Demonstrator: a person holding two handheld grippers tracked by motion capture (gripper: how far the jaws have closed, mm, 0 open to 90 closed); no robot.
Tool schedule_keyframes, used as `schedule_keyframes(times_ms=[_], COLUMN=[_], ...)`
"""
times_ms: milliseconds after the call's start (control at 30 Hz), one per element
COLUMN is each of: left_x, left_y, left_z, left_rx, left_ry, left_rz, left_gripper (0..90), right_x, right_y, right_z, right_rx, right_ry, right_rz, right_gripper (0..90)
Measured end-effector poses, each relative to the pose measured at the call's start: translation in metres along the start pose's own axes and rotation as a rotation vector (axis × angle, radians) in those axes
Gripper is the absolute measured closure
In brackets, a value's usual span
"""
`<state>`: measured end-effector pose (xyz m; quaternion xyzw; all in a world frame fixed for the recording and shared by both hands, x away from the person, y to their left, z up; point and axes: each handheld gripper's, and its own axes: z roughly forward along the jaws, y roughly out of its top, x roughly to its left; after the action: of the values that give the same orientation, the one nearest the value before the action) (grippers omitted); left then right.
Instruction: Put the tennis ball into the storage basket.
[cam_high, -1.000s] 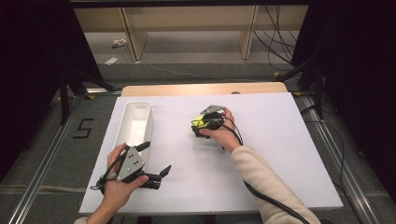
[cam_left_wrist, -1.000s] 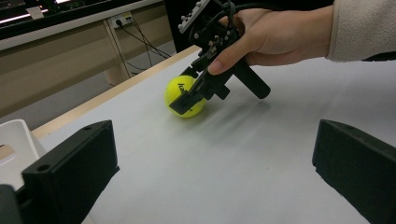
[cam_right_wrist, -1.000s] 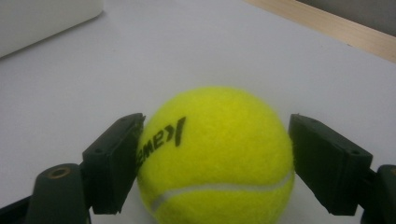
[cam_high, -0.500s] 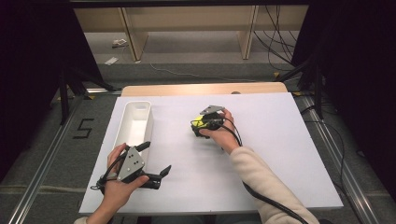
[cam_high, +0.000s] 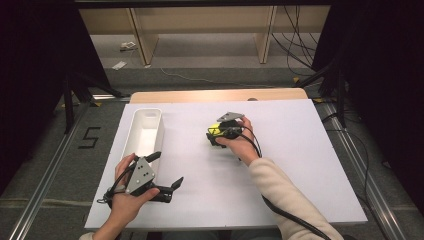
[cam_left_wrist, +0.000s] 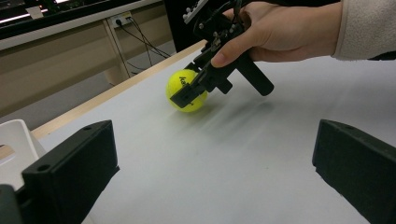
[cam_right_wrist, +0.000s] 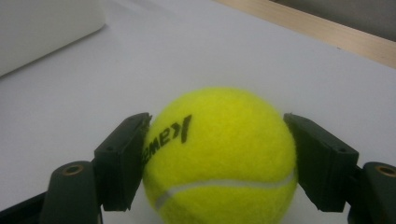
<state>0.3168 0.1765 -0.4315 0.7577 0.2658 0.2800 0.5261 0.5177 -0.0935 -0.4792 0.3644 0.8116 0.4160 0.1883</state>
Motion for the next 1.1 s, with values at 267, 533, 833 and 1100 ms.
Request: schedule_keyframes(times_ms=[267,533,833,1100], left_x=[0.000,0.000,0.000,0.000], left_y=[0.000,0.000,0.000,0.000], left_z=[0.000,0.000,0.000,0.000], left_rx=[0.000,0.000,0.001,0.002], left_ry=[0.000,0.000,0.001,0.002], left_rz=[0.001,0.001,0.001,0.001], left_gripper=[0.0,0.0,0.0,0.0], right_x=[0.002,0.005,0.009,0.012], right_y=[0.004,0.011,0.017,0.021], right_z=[-0.006,-0.012,-0.017,-0.022], right_rx=[-0.014,-0.037,-0.063,-0.080], right_ry=[0.010,0.025,0.033,0.037], right_rz=[-0.001,0.006,-0.008,-0.013], right_gripper=[26.6,26.6,26.6,26.7])
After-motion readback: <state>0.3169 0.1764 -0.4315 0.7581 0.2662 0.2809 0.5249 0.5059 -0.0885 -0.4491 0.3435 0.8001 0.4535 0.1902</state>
